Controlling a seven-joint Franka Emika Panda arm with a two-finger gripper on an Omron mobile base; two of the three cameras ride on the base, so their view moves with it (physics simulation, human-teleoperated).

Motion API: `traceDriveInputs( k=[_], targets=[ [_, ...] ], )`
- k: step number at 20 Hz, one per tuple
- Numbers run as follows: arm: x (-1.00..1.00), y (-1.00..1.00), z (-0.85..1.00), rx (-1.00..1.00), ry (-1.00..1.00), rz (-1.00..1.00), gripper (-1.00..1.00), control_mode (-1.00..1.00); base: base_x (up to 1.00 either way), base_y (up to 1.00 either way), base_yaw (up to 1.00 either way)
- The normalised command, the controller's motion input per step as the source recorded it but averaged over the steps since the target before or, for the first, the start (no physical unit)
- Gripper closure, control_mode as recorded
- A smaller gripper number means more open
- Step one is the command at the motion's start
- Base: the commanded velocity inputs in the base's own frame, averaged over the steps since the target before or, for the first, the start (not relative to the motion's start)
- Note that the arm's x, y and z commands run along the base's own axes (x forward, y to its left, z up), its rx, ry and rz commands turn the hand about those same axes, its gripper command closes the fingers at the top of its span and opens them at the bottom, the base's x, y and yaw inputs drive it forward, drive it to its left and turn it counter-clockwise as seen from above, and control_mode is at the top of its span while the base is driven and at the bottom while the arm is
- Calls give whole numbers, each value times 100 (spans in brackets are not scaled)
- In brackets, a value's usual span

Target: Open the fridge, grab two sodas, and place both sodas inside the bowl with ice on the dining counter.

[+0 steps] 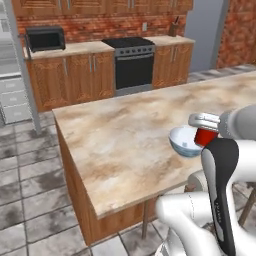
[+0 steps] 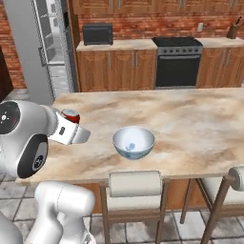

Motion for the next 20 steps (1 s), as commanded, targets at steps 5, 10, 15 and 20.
traceDriveInputs(
  k=[5, 10, 15, 20],
  targets=[
    [0, 0, 0, 0, 0, 0, 100, 100, 28, -50, 49],
    [0, 0, 0, 0, 0, 0, 100, 100, 45, -61, 43],
    [24, -36, 0, 3, -1, 9, 100, -100, 35, -46, 19],
    [59, -97, 0, 9, 0, 17, 100, -100, 0, 0, 0]
  ],
)
